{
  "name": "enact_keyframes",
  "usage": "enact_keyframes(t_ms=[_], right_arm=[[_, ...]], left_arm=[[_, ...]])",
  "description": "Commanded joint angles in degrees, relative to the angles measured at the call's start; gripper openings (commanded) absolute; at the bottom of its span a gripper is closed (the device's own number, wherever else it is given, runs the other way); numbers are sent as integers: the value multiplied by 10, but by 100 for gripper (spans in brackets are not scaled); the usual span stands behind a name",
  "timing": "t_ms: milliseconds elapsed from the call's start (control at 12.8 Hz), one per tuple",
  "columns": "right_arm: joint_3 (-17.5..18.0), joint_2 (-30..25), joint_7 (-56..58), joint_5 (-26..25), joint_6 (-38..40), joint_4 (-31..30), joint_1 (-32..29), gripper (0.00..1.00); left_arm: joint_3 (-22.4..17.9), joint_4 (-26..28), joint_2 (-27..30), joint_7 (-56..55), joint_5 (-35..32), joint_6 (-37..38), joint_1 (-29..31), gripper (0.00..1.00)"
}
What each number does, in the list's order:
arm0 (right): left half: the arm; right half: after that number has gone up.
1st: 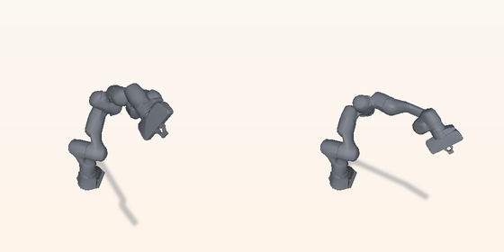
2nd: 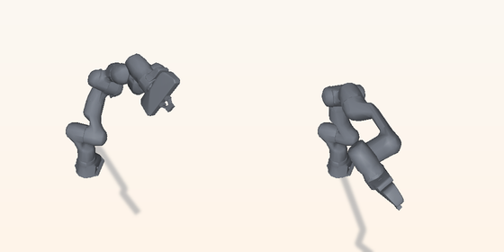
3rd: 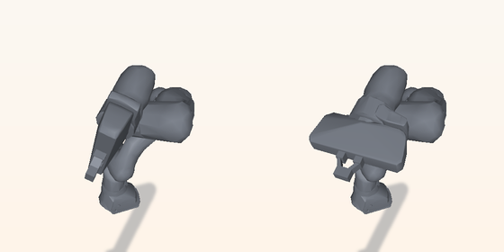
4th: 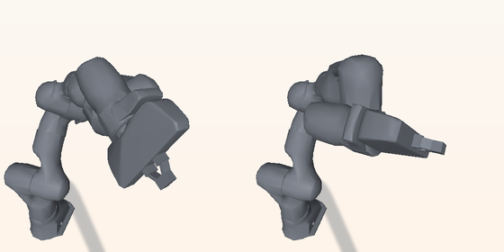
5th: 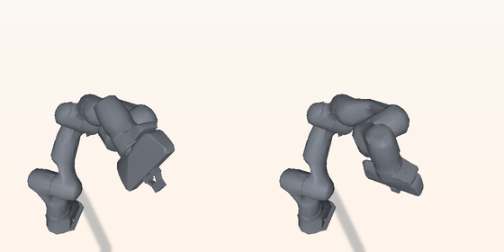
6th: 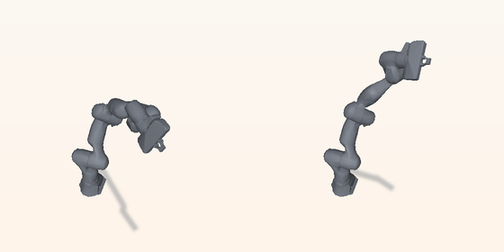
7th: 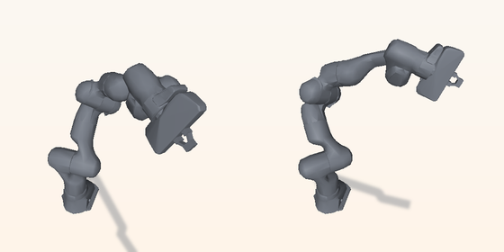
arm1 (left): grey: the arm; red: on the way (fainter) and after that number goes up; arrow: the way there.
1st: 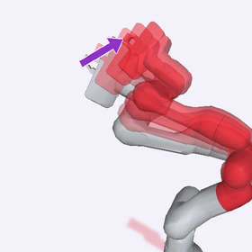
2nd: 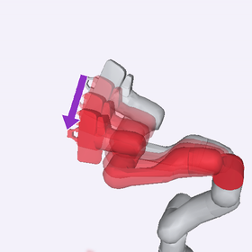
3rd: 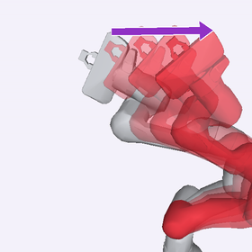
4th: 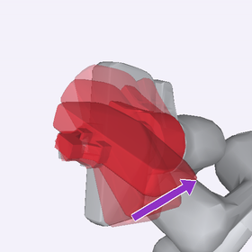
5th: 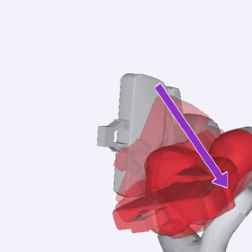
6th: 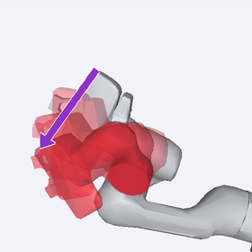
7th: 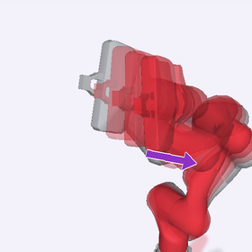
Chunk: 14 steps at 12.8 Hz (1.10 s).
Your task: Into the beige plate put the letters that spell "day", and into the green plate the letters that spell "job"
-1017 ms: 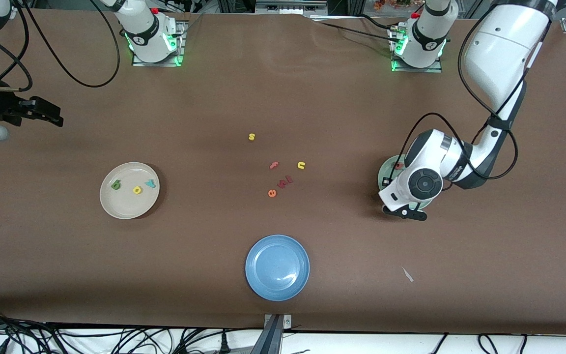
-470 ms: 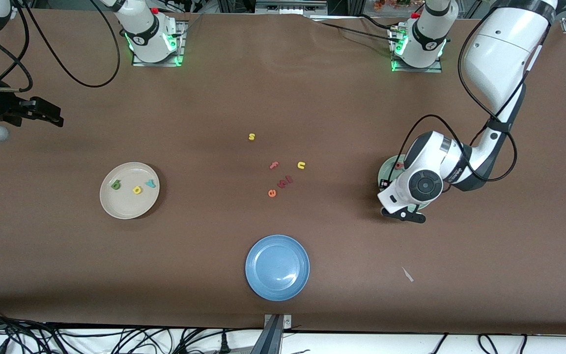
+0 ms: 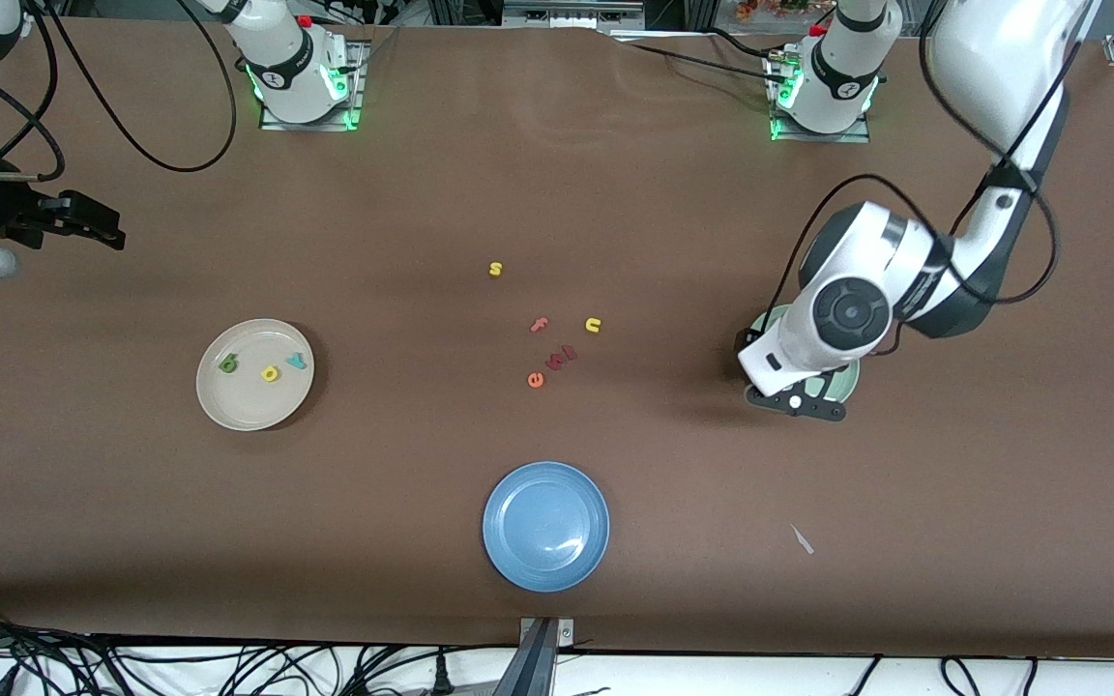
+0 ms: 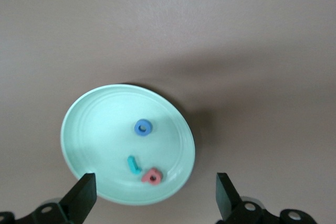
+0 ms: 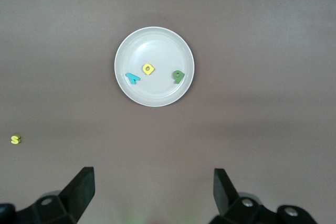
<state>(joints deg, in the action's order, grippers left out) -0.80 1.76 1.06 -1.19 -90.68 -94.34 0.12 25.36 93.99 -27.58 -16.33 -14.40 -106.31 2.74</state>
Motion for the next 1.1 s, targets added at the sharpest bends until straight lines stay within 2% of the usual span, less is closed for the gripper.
enact_keyframes(t_ms=[0, 313, 391, 548, 704, 861, 1017], right_arm=[[4, 2, 3, -2, 4, 8, -6, 100], [4, 2, 3, 0, 5, 8, -6, 100], [5, 2, 3, -1, 6, 7, -6, 100], [4, 2, 3, -1, 5, 8, -6, 100], [4, 2, 3, -1, 6, 8, -6, 100], [4, 2, 3, -1, 6, 7, -6, 100], [5, 2, 3, -1, 6, 7, -6, 100]], left_arm=[[-14, -20, 64, 4, 47, 39, -4, 100], [-23, -8, 180, 8, 95, 49, 23, 100], [-64, -1, 206, 10, 103, 57, 15, 100], [-119, 24, 251, 64, 146, 59, 9, 100], [-174, 71, 303, 102, 153, 59, 5, 100], [-230, 84, 326, 114, 154, 59, 3, 100], [-238, 80, 325, 138, 154, 60, -2, 100]])
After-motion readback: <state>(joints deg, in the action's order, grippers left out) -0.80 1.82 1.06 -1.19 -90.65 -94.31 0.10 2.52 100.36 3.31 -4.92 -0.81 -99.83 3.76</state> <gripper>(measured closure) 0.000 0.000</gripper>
